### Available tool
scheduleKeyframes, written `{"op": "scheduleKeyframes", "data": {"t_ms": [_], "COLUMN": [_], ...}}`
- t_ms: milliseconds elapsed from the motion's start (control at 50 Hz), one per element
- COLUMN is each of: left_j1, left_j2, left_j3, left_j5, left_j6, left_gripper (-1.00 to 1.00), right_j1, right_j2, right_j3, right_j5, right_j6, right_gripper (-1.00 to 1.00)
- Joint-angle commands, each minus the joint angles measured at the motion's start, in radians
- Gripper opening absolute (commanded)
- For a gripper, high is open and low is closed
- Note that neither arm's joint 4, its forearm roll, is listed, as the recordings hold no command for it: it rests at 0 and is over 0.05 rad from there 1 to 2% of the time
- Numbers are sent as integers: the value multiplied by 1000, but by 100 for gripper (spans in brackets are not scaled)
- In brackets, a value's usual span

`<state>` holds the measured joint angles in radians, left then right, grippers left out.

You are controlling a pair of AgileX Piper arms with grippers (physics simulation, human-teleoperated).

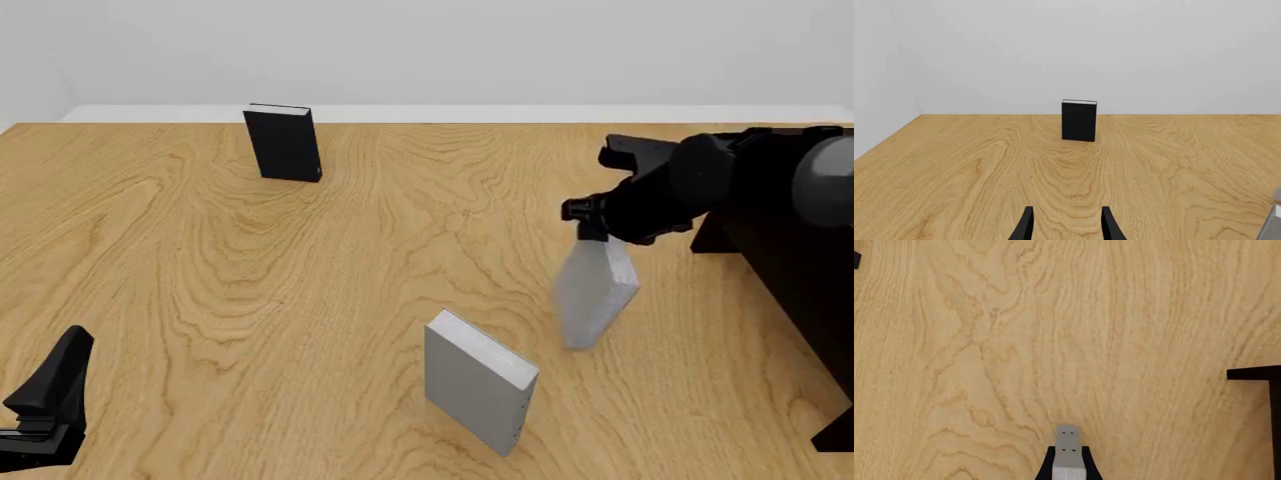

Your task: Pick up the book on the right and place it on the cabinet shelf.

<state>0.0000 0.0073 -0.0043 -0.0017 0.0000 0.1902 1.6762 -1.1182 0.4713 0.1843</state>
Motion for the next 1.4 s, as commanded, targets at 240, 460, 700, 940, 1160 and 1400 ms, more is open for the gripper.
{"op": "scheduleKeyframes", "data": {"t_ms": [240,460,700,940,1160,1400], "left_j1": [0,0,0,0,0,0], "left_j2": [0,0,0,0,0,0], "left_j3": [0,0,0,0,0,0], "left_j5": [0,0,0,0,0,0], "left_j6": [0,0,0,0,0,0], "left_gripper": [100,100,100,100,100,100], "right_j1": [15,81,106,113,83,32], "right_j2": [-79,-142,-233,-333,-462,-586], "right_j3": [-108,-153,-147,-78,145,368], "right_j5": [79,107,77,-32,-261,-512], "right_j6": [-57,-179,-348,-477,-756,-1027], "right_gripper": [-100,-100,-100,-100,-100,-100]}}
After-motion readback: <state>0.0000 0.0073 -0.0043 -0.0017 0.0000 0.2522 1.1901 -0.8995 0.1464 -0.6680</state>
